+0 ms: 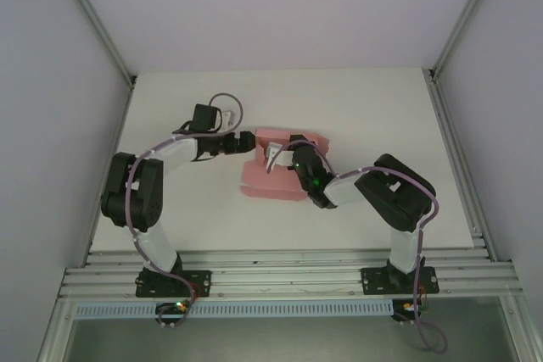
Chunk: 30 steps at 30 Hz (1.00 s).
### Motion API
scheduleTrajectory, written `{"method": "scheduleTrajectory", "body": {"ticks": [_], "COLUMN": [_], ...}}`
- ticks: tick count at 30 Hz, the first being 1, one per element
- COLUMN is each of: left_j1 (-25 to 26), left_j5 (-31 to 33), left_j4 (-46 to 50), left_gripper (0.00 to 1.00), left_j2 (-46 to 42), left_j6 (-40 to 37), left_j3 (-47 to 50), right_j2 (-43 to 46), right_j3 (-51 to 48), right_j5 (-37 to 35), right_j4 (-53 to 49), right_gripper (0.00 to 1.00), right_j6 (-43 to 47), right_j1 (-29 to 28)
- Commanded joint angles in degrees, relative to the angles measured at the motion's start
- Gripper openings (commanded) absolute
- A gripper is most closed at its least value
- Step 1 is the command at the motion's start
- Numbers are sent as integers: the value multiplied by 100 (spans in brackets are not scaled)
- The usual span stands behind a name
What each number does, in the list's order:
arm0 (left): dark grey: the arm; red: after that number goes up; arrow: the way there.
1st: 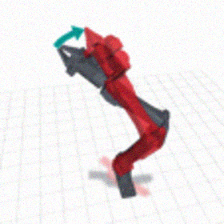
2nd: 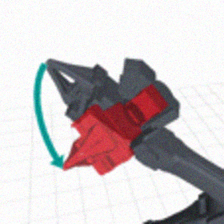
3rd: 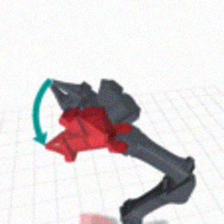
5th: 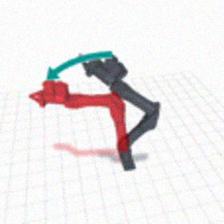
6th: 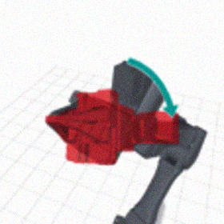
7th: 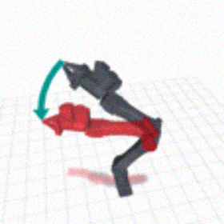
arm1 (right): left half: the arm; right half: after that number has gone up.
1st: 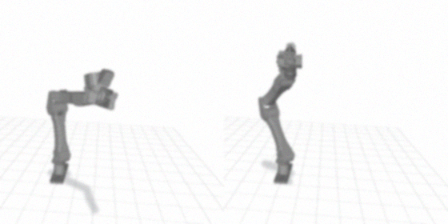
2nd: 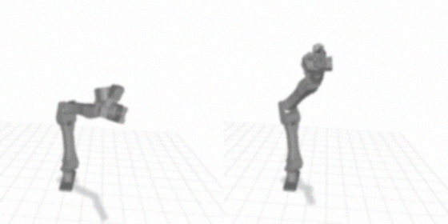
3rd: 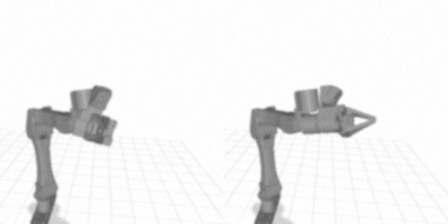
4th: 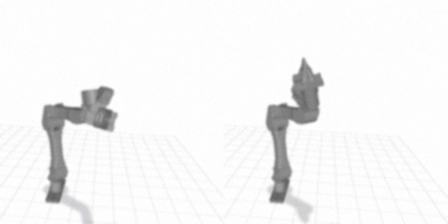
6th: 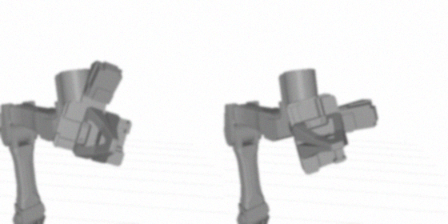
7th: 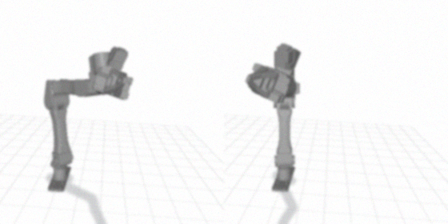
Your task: Assemble paper box
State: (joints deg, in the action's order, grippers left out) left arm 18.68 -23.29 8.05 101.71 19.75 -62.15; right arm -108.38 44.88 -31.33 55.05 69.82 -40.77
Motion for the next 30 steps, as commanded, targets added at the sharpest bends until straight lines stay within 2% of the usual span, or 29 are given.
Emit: {"method": "scheduleTrajectory", "body": {"ticks": [1,5,8,12,18,20,22,26,30], "left_j1": [44,-238,-528,-659,-657,-628,-481,-32,101], "left_j5": [-220,-81,-202,-231,-634,-1021,-1366,-1055,-1067], "left_j4": [-190,-11,-8,-77,-671,-758,-605,-475,-730], "left_gripper": [100,100,100,98,85,77,74,72,68], "left_j2": [-170,-410,-735,-1035,-779,-514,-263,50,203], "left_j6": [164,105,34,-269,-839,-959,-1270,-1681,-1579], "left_j3": [175,436,786,1139,1196,1003,794,485,375], "right_j2": [72,89,77,46,3,-24,-52,-68,-17], "right_j3": [-67,-79,-50,-41,-11,29,47,64,74], "right_j5": [85,83,125,136,197,189,193,189,184], "right_j4": [-184,-166,-321,-306,-309,-360,-362,-376,-499], "right_gripper": [0,0,0,0,0,0,0,0,0], "right_j6": [-303,-288,-276,-286,-287,-285,-312,-348,-329], "right_j1": [-88,-91,-94,-80,-74,-74,-72,-71,-81]}}
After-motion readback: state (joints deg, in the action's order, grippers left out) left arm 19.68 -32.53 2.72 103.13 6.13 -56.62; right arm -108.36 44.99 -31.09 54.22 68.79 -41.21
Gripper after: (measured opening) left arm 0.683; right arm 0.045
